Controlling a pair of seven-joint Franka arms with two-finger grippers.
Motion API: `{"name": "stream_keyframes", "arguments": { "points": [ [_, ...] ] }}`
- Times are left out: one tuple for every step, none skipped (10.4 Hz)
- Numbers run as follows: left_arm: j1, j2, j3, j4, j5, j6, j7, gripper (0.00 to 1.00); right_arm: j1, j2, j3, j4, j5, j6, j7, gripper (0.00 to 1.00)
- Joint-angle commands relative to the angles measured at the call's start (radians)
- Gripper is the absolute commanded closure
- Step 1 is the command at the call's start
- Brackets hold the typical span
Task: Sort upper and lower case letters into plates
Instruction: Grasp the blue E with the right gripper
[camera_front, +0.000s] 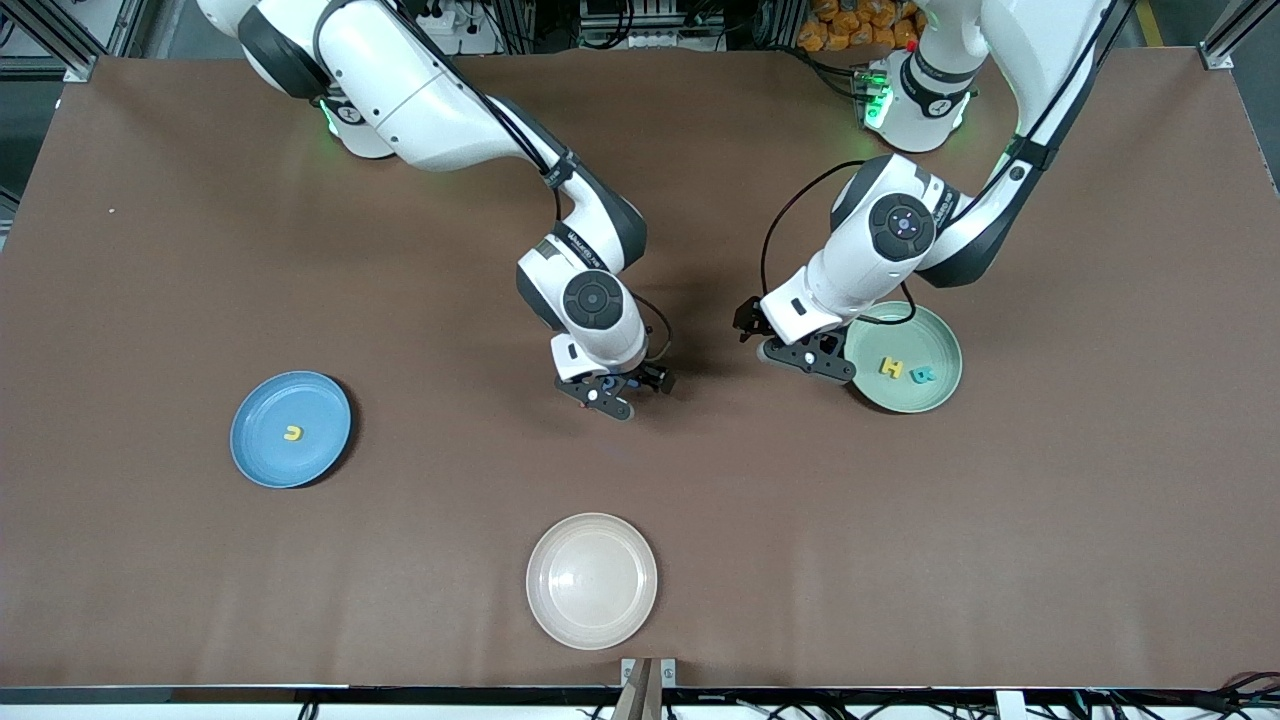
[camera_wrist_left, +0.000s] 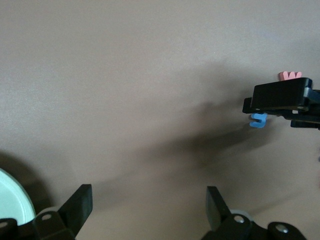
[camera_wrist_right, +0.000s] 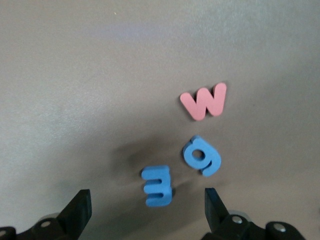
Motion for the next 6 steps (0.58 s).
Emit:
{"name": "stream_keyframes", "arguments": {
  "points": [
    [0.003, 0.002, 0.0, 0.011, -0.012, -0.015, 0.025, 0.0, 0.034, 0.041, -0.022, 0.048, 0.023, -0.003, 0.03, 0.0],
    [0.003, 0.002, -0.001, 0.011, -0.012, -0.015, 0.025, 0.0, 0.034, 0.049, -0.028, 0.048, 0.023, -0.001, 0.028, 0.0],
    [0.003, 0.003, -0.001, 0.011, -0.012, -0.015, 0.023, 0.0, 0.034, 0.056, -0.037, 0.048, 0.023, -0.001, 0.027, 0.0],
    [0.002, 0.005, -0.001, 0.011, -0.012, -0.015, 0.023, 0.0, 0.036, 0.06, -0.039, 0.05, 0.025, -0.001, 0.03, 0.0],
    [0.002, 0.005, -0.001, 0.011, -0.012, -0.015, 0.021, 0.0, 0.036, 0.063, -0.039, 0.05, 0.025, -0.001, 0.03, 0.0],
    [0.002, 0.005, 0.0, 0.011, -0.012, -0.015, 0.021, 0.0, 0.036, 0.066, -0.039, 0.05, 0.025, -0.001, 0.03, 0.0]
  ]
}}
